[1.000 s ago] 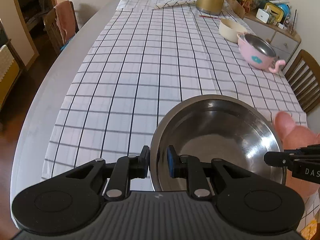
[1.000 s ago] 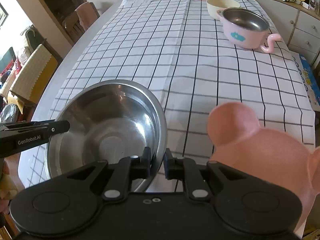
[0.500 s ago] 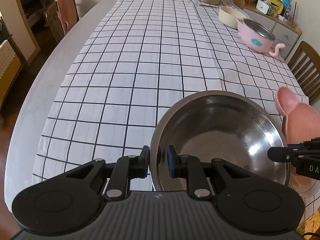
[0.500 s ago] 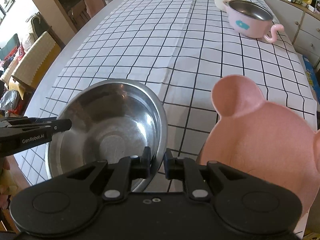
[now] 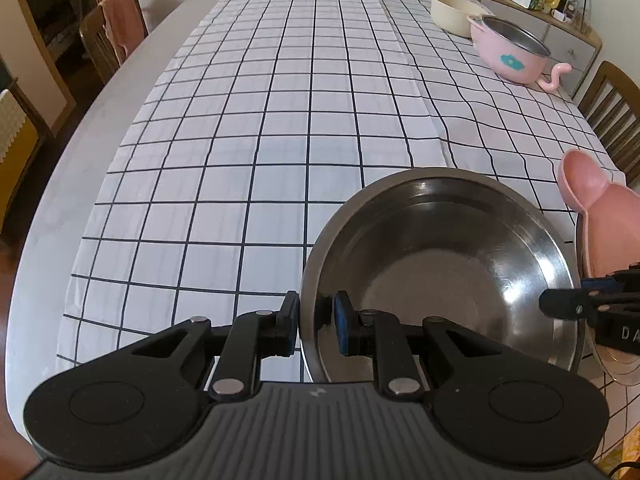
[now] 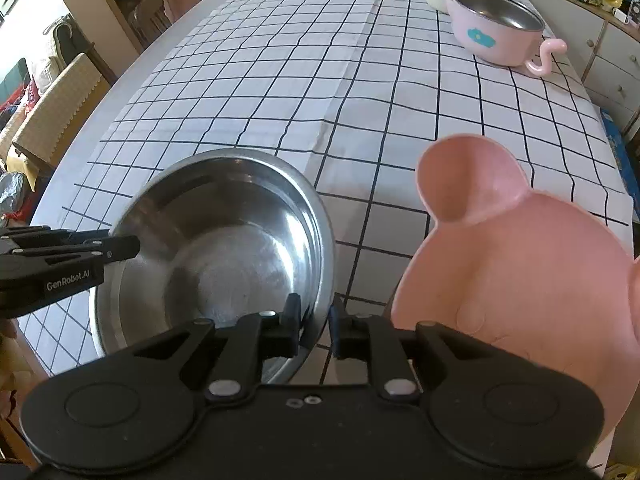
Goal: Organize plates and bowls
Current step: 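Lift the steel bowl with both tools and carry it to the stack, then lower the steel bowl onto the pig-shaped plate and open both tools, then move both tools to the pink steel-lined pot and close on its rim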
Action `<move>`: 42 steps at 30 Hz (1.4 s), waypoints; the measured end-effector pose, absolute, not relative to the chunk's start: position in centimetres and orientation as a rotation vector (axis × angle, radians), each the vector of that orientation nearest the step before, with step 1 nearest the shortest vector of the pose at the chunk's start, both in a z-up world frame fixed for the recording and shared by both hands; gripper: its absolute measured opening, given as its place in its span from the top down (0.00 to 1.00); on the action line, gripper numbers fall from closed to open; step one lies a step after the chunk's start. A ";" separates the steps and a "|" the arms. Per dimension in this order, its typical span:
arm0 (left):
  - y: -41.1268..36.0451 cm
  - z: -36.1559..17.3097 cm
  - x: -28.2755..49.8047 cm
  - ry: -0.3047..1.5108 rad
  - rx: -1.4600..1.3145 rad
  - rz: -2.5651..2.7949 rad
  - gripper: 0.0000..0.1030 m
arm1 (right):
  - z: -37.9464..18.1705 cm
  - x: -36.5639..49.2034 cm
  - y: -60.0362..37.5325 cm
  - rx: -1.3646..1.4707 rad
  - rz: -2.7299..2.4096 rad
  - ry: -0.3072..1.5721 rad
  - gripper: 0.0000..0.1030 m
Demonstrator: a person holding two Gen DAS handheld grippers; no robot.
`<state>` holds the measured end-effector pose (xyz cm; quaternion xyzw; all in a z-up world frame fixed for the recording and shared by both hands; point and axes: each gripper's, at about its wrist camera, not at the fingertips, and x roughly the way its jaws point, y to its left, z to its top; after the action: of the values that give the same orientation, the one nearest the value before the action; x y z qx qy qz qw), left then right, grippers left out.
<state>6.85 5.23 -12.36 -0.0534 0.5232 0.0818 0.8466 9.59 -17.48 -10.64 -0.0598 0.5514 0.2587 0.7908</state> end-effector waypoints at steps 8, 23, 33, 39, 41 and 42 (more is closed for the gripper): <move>5.5 -12.2 7.1 1.103 -0.127 0.161 0.83 | -9.9 9.4 -17.6 -0.165 0.587 1.187 0.68; 6.2 -7.1 5.2 0.987 -0.119 0.131 0.80 | -5.3 8.5 -18.7 -0.187 0.673 1.042 0.51; 4.0 -1.5 7.0 0.809 -0.083 0.033 0.39 | 0.0 10.0 -20.2 -0.154 0.671 0.879 0.29; 1.7 0.2 11.5 0.750 -0.037 -0.045 0.29 | 1.7 13.2 -21.7 -0.130 0.585 0.822 0.14; 0.9 0.7 13.3 0.726 -0.027 -0.077 0.25 | 2.1 14.6 -22.3 -0.112 0.545 0.811 0.08; 0.4 0.7 14.2 0.718 -0.022 -0.089 0.25 | 2.2 15.4 -22.6 -0.102 0.527 0.807 0.06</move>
<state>14.19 0.41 0.75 -0.0110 0.3511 -0.0435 0.9353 15.40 -22.63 2.23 -0.0490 0.3878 0.2532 0.8849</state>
